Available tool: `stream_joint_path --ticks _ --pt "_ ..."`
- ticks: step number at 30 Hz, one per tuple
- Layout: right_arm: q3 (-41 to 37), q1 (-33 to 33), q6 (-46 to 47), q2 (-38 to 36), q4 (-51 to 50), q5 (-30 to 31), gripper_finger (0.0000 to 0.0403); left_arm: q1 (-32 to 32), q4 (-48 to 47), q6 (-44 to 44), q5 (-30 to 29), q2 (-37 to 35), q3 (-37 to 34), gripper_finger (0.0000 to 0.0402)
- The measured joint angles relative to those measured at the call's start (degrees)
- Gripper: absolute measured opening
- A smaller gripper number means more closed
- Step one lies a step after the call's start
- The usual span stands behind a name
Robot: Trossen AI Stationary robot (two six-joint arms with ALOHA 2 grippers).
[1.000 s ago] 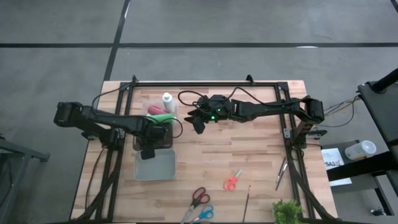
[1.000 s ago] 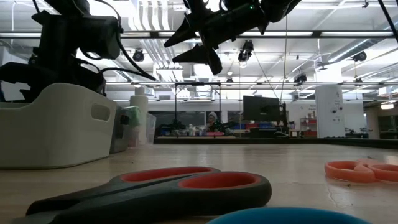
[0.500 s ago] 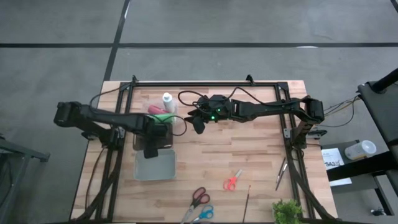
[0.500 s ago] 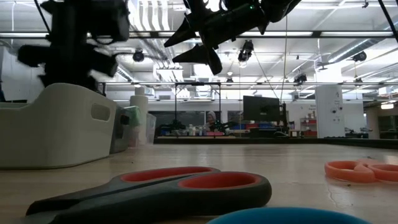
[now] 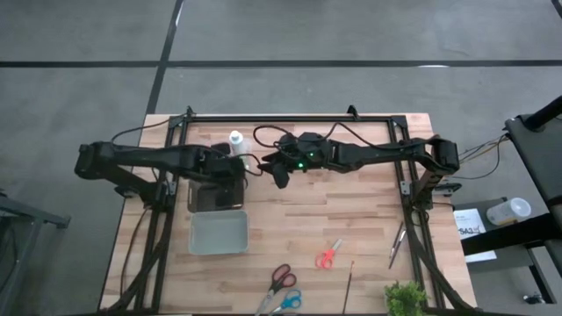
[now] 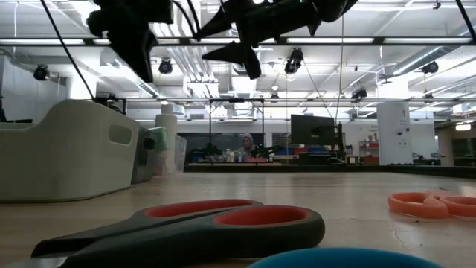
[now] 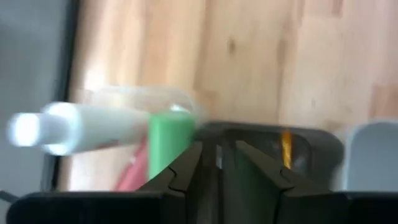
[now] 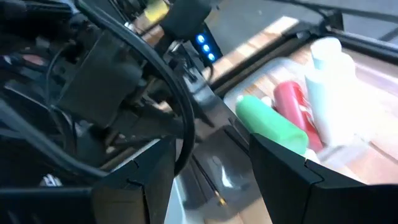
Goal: Pick & Place Paint Supplies
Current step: Put the left silver makeup brush into the black bin
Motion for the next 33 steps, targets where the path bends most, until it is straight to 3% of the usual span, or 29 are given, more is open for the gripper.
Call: stream_joint_path --ticks 12,18,21,28,33 --pt "-0.52 -0.15 -0.31 0.42 21.28 0.50 0.0196 -0.27 9.79 5.89 -1.42 -6.74 -5.24 0.0100" --pt "-0.17 -0.11 -0.31 0.23 21.93 -0.05 0.0196 -0.28 11.31 7.24 -1.22 -6.72 -9.61 0.0100" --pt "-0.10 -0.80 -1.26 -0.10 20.54 -6.40 0.0196 -0.28 13.48 7.51 -1.21 -7.12 -11.69 0.0100" --pt "-0.10 -1.64 -5.27 -1.23 28.70 -22.30 0.0196 -0.28 21.75 13.16 -0.99 -9.94 -16.77 0.0100" --pt "-1.93 -2.13 -10.14 -5.59 21.81 -23.62 0.0196 -0.28 24.76 13.38 -0.99 -14.83 -18.93 0.0100"
